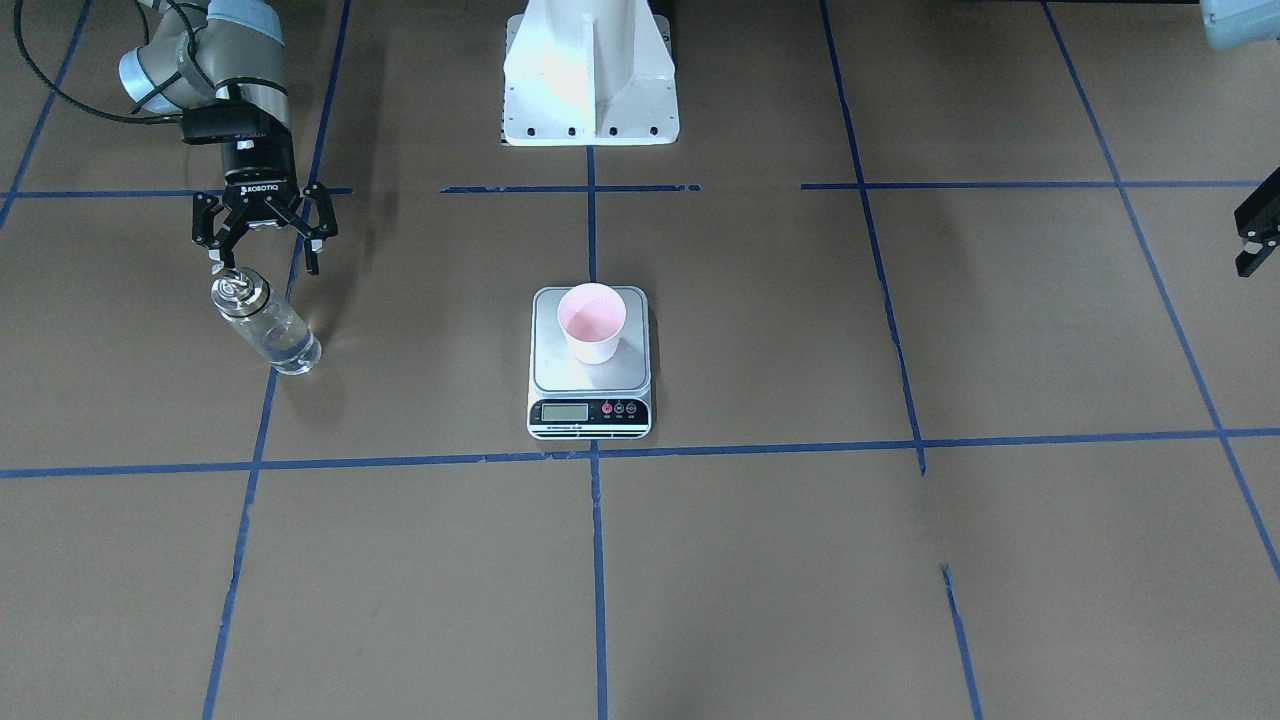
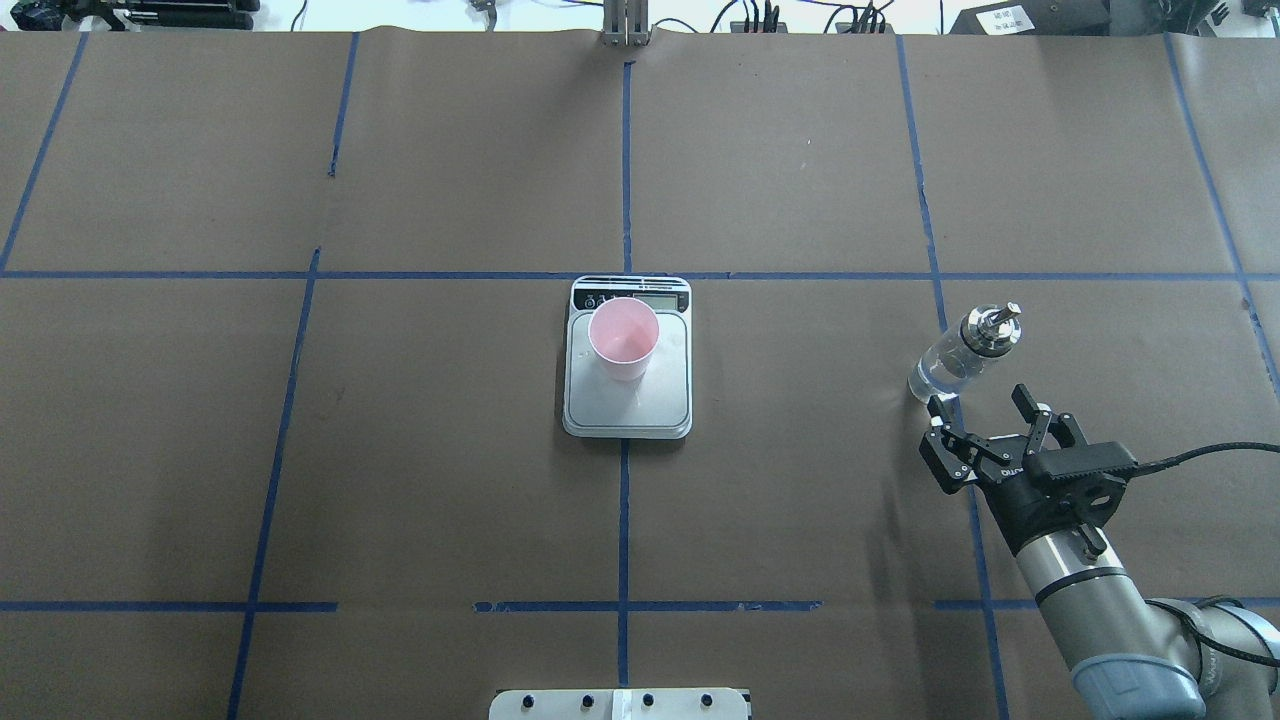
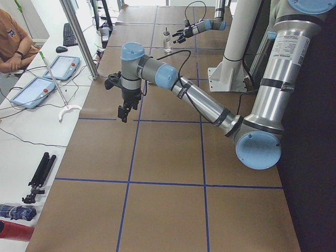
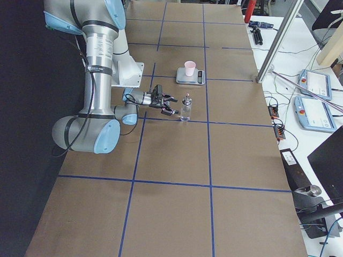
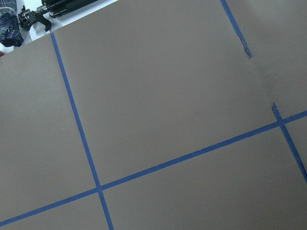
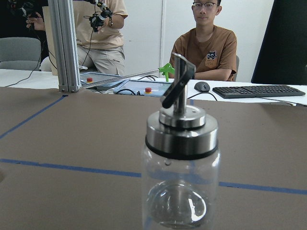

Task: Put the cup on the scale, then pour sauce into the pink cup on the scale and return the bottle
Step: 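Close the right gripper around the glass dispenser bottle's body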

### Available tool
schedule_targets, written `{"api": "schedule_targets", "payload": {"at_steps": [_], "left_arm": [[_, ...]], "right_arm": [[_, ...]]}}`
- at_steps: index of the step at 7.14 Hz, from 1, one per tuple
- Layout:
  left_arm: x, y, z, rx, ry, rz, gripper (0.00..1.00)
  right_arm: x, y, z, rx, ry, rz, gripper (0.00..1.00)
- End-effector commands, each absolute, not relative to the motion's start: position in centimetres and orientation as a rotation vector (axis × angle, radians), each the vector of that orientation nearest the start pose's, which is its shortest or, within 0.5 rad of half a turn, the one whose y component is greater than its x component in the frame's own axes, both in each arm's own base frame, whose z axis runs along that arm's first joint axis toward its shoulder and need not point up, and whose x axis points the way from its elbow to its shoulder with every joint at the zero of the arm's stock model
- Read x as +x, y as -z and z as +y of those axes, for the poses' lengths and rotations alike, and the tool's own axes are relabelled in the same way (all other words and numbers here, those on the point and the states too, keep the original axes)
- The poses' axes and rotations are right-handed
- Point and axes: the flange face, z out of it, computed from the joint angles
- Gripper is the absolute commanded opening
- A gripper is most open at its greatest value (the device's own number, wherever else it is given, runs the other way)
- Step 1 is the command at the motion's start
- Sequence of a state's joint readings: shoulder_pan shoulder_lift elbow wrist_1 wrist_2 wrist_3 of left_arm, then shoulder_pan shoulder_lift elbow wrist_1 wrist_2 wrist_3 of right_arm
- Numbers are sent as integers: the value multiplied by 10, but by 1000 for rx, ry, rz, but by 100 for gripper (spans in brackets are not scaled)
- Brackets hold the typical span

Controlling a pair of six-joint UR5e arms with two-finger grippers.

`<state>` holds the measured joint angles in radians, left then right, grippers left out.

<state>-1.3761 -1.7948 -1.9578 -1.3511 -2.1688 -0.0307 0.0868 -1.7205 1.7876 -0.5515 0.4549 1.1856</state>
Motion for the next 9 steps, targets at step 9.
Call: {"api": "schedule_targets", "payload": {"at_steps": [9], "left_arm": [[28,-387,-543,316,-275,627,100]], "right_arm": [[-394,-499,-282,1212,-350,-628,100]]}}
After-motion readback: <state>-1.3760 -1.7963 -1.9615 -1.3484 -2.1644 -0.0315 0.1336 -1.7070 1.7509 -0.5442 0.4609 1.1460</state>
